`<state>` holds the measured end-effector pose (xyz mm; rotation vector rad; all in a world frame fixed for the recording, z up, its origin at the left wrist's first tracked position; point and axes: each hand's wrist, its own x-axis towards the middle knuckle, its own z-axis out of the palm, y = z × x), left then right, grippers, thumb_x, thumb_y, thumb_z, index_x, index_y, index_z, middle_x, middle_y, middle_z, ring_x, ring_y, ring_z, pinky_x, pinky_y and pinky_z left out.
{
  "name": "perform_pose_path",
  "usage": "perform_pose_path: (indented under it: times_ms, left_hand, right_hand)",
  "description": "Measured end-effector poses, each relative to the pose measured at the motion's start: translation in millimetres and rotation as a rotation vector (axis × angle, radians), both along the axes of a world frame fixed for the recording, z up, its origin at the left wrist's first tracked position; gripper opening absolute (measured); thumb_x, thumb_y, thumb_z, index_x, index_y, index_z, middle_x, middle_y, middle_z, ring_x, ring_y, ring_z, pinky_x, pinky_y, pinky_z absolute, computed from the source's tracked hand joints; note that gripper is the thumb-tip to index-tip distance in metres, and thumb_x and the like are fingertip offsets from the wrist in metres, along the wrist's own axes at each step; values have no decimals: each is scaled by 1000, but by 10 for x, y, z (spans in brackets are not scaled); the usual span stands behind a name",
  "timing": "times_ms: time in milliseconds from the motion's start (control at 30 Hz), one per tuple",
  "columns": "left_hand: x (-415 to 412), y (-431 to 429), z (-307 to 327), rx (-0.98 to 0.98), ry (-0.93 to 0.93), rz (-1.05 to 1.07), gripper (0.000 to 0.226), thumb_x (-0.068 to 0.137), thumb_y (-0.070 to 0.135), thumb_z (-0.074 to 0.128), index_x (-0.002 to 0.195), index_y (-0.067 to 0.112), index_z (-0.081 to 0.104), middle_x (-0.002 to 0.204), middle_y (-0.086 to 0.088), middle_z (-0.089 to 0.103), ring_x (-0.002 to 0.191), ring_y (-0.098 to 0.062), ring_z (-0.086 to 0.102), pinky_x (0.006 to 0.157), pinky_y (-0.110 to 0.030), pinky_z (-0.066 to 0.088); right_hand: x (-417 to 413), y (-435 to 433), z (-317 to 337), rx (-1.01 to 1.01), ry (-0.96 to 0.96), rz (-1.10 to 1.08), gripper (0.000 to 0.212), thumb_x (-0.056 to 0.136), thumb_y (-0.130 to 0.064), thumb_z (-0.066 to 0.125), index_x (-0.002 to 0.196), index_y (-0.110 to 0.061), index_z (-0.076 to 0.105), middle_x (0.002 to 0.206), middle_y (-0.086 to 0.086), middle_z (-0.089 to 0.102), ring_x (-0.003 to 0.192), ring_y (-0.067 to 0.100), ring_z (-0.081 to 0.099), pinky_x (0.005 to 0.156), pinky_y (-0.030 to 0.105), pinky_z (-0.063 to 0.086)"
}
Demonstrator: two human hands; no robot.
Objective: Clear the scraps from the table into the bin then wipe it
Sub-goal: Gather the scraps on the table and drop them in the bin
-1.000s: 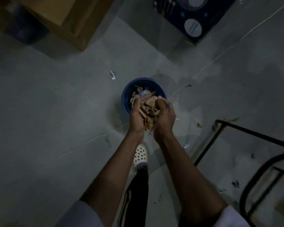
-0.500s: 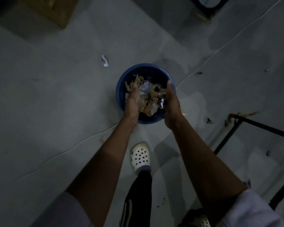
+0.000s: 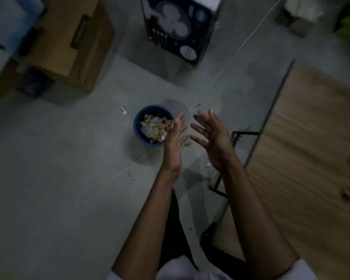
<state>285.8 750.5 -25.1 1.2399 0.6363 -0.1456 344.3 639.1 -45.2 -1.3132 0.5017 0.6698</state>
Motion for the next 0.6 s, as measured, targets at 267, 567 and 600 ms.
perform_pose_path:
  times_ms: [267, 567, 600]
  left_hand:
    - [-1137, -1857, 1080, 895, -450, -670, 82, 88, 42, 46, 162, 24, 16, 170, 0, 13, 157, -15, 9, 125, -50, 18]
    - [-2099, -3968, 1282, 1091, -662, -1164, 122, 66, 36, 72, 162, 35, -3, 167, 8, -25, 153, -20, -28, 112, -78, 10]
    - [-2177, -4118, 1260, 1089, -672, -1184, 124, 65, 39, 72, 162, 37, -6, 166, 8, -29, 152, -21, -30, 113, -76, 13]
  right_hand:
    - [-1187, -1991, 1598, 7, -248, 120, 39, 95, -52, 63, 123, -26, 69, 120, -7, 73, 111, 13, 68, 89, 36, 53]
    - [-2783, -4153, 1732, -35, -336, 52, 51, 88, 4, 74, 134, -14, 63, 128, 1, 72, 122, 17, 67, 95, 27, 56]
    - [-2873, -4290, 1683, -69, -352, 13, 49, 89, 4, 73, 134, -12, 64, 126, 2, 73, 120, 18, 68, 94, 29, 56]
